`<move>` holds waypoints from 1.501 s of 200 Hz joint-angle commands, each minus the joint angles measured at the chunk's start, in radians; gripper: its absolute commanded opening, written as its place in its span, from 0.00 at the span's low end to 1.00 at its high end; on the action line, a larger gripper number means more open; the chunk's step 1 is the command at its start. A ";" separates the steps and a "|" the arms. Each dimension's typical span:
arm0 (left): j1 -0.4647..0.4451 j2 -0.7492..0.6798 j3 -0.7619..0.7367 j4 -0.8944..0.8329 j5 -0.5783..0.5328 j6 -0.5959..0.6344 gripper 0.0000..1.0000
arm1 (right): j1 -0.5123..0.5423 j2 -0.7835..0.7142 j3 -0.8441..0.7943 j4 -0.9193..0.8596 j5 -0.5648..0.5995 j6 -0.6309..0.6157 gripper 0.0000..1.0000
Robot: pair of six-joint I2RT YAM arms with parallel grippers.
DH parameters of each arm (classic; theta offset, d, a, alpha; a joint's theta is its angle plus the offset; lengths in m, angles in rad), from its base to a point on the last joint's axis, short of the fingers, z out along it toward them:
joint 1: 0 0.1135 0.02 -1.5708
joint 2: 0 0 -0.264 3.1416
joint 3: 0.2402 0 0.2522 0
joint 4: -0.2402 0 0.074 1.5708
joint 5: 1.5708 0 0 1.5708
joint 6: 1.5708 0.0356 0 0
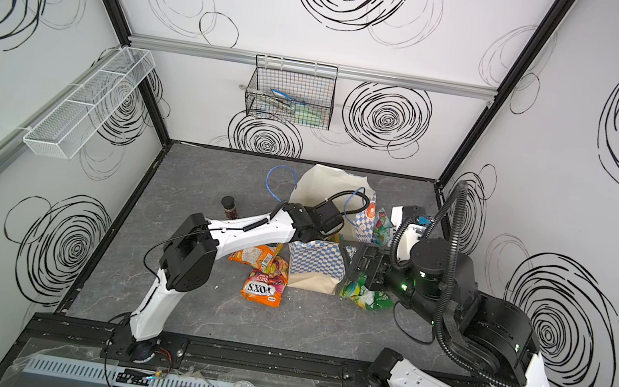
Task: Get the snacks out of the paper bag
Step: 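Grasp the yellow Krax chips packet inside the bag with the left gripper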
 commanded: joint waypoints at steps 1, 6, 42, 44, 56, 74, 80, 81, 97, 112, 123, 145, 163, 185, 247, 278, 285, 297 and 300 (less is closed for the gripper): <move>0.003 0.044 -0.054 0.012 -0.049 0.042 0.79 | -0.003 -0.004 0.029 -0.031 0.004 0.004 0.98; 0.003 0.048 -0.062 0.016 -0.048 0.042 0.79 | -0.003 -0.004 0.030 -0.033 0.003 0.004 0.99; 0.002 0.074 -0.091 0.030 -0.025 0.032 0.79 | -0.002 -0.009 0.029 -0.038 0.003 0.010 0.99; 0.002 0.074 -0.095 0.033 -0.022 0.032 0.79 | -0.002 -0.009 0.029 -0.038 0.003 0.009 0.99; 0.000 0.071 -0.112 0.045 -0.009 0.029 0.79 | -0.004 -0.006 0.029 -0.036 0.000 0.010 0.99; 0.002 0.071 -0.124 0.047 0.006 0.026 0.78 | -0.003 -0.003 0.031 -0.032 -0.004 0.008 0.99; 0.004 0.072 -0.124 0.045 0.012 0.026 0.77 | -0.003 -0.002 0.030 -0.029 -0.005 0.008 0.99; 0.003 0.073 -0.124 0.045 0.013 0.027 0.77 | -0.003 -0.003 0.031 -0.029 -0.006 0.008 0.99; 0.008 0.077 -0.127 0.042 0.023 0.028 0.73 | -0.003 0.000 0.031 -0.027 -0.010 0.004 0.99; 0.012 0.076 -0.128 0.046 0.034 0.025 0.66 | -0.002 0.004 0.030 -0.027 -0.013 0.002 0.99; 0.017 0.073 -0.129 0.052 0.043 0.026 0.60 | -0.003 0.003 0.032 -0.027 -0.016 0.003 0.99; 0.023 0.063 -0.134 0.077 0.068 0.023 0.45 | -0.004 0.007 0.033 -0.027 -0.020 0.003 0.99; 0.031 0.046 -0.153 0.110 0.088 0.011 0.33 | -0.003 0.007 0.038 -0.028 -0.017 0.003 0.99; 0.033 0.040 -0.150 0.110 0.088 0.007 0.19 | -0.002 0.008 0.040 -0.029 -0.016 0.005 0.99; 0.043 -0.009 -0.127 0.103 0.070 0.007 0.00 | -0.003 0.007 0.011 -0.010 -0.026 0.004 0.98; 0.050 -0.026 -0.076 0.082 0.055 0.015 0.00 | -0.003 0.017 0.009 -0.022 -0.032 -0.003 0.98; 0.051 -0.029 -0.065 0.079 0.053 0.016 0.00 | -0.002 0.019 0.009 -0.026 -0.034 -0.004 0.98; 0.052 -0.034 -0.045 0.072 0.048 0.017 0.00 | -0.003 0.022 0.008 -0.032 -0.035 -0.005 0.98; 0.053 -0.036 -0.039 0.069 0.048 0.018 0.00 | -0.003 0.022 0.007 -0.034 -0.035 -0.006 0.98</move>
